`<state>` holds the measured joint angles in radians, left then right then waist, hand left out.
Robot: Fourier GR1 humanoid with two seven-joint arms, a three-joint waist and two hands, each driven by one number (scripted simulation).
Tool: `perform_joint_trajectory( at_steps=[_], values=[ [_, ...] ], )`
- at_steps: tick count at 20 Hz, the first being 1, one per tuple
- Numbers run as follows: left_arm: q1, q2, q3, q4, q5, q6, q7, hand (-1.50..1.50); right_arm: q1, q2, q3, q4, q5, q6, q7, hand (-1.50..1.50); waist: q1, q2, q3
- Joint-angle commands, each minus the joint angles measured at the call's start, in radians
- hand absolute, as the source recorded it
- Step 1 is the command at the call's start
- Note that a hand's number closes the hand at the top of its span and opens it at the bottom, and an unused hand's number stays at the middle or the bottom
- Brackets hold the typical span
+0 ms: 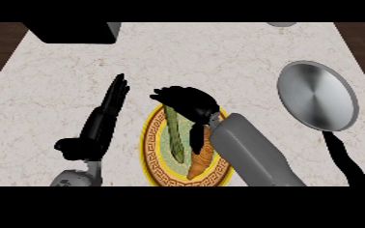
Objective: Pick the squash from the plate and place it in the pan
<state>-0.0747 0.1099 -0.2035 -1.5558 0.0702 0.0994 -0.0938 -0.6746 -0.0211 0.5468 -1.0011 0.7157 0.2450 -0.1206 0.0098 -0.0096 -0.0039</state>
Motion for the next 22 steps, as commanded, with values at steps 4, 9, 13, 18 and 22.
perform_joint_trajectory(
  at_steps=[4,9,13,18,22],
  values=[
    [0.043,-0.015,-0.011,-0.057,-0.001,-0.009,0.026,0.00,-0.068,0.020,0.079,0.186,0.010,-0.030,-0.042,1.50,0.010,0.012,0.004],
    [-0.006,-0.015,0.020,0.092,-0.026,-0.039,-0.091,0.00,-0.130,0.020,0.167,0.254,-0.004,-0.156,-0.067,1.50,0.013,0.016,0.004],
    [0.064,-0.006,0.005,0.005,-0.025,-0.048,-0.060,0.00,-0.089,0.020,0.138,0.312,0.065,-0.235,-0.129,1.50,0.009,0.013,0.004],
    [-0.049,-0.037,0.046,0.083,-0.026,-0.035,-0.029,0.00,-0.100,0.020,0.154,0.194,0.023,-0.276,-0.081,1.50,-0.002,0.011,0.004],
    [0.020,-0.001,0.072,0.001,-0.001,-0.043,-0.013,0.00,-0.067,0.004,0.022,0.191,0.043,-0.380,0.008,1.50,-0.017,0.007,0.004]
  ],
)
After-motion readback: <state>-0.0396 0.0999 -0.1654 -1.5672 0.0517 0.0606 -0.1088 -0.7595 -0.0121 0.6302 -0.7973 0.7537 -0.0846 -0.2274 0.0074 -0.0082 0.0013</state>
